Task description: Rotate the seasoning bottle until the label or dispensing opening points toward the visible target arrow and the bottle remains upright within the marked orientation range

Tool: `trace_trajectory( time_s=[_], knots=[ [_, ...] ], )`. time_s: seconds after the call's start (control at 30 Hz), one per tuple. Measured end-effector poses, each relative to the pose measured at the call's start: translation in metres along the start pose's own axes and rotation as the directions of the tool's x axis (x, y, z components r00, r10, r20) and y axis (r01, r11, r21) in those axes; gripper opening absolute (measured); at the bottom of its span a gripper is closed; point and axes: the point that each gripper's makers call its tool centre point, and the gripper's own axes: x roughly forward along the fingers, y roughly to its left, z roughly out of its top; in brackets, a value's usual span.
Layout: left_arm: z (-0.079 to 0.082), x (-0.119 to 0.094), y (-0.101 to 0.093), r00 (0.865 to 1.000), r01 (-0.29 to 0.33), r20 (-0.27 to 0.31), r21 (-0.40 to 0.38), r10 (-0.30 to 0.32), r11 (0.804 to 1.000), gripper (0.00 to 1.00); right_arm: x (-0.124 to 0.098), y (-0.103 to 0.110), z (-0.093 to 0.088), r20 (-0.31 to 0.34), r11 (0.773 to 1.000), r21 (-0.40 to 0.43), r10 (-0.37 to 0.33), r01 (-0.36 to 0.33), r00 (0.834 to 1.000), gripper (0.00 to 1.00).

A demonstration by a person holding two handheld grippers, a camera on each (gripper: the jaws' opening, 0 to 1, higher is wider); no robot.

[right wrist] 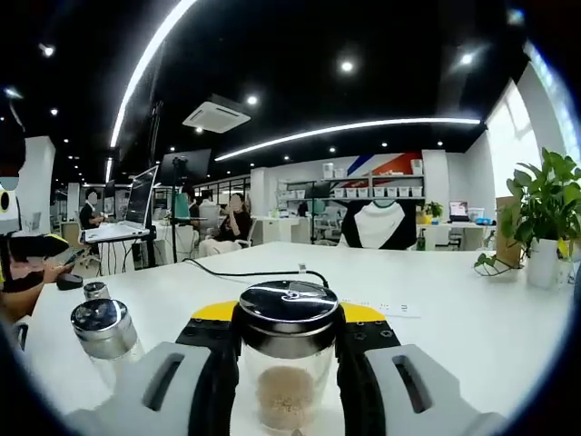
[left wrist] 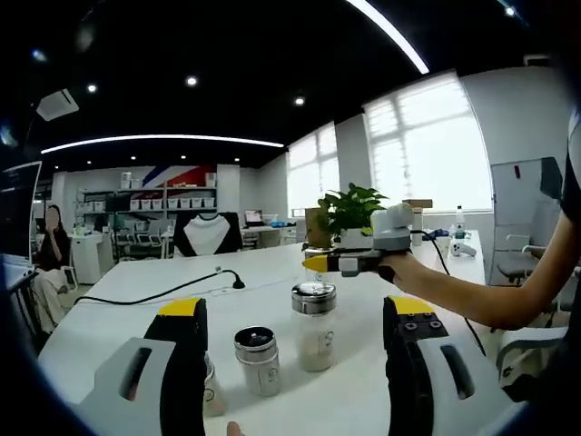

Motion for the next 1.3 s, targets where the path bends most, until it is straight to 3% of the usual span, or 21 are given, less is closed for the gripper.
trace_trajectory(
  time_s=[0.23, 0.3, 0.8, 1.13, 1.23, 1.3],
  knots=[
    [-0.005, -0.01, -0.018, 1.0, 0.009, 0.002, -0.02, -0.009, 1.0, 0.84, -0.022, 0.009, -0.005, -0.008, 1.0, -0.01, -0.001, 0.001, 1.0, 0.38],
    [-0.006, -0.013, -0.023, 1.0, 0.019, 0.003, -0.019, -0.019, 1.0, 0.84, -0.02, 0.004, -0.004, -0.004, 1.0, -0.013, 0.001, -0.001, 1.0, 0.38],
    [-0.013, -0.033, -0.053, 0.999, 0.044, -0.001, -0.025, -0.044, 0.999, 0.84, -0.064, 0.028, 0.004, 0.03, 0.999, -0.024, 0.022, -0.022, 0.999, 0.38],
    [-0.023, -0.044, -0.066, 0.997, 0.073, -0.021, 0.024, -0.072, 0.997, 0.84, -0.079, 0.05, -0.01, 0.007, 0.998, -0.042, 0.056, -0.056, 0.998, 0.38],
    [-0.021, -0.049, -0.067, 0.998, 0.062, 0.021, 0.008, -0.063, 0.998, 0.82, -0.084, 0.057, -0.013, 0.007, 0.997, -0.04, 0.066, -0.066, 0.998, 0.38],
    [-0.025, -0.051, -0.07, 0.997, 0.077, 0.013, 0.001, -0.077, 0.997, 0.82, -0.089, 0.063, -0.013, 0.013, 0.997, -0.028, 0.079, -0.079, 0.997, 0.38]
  ],
)
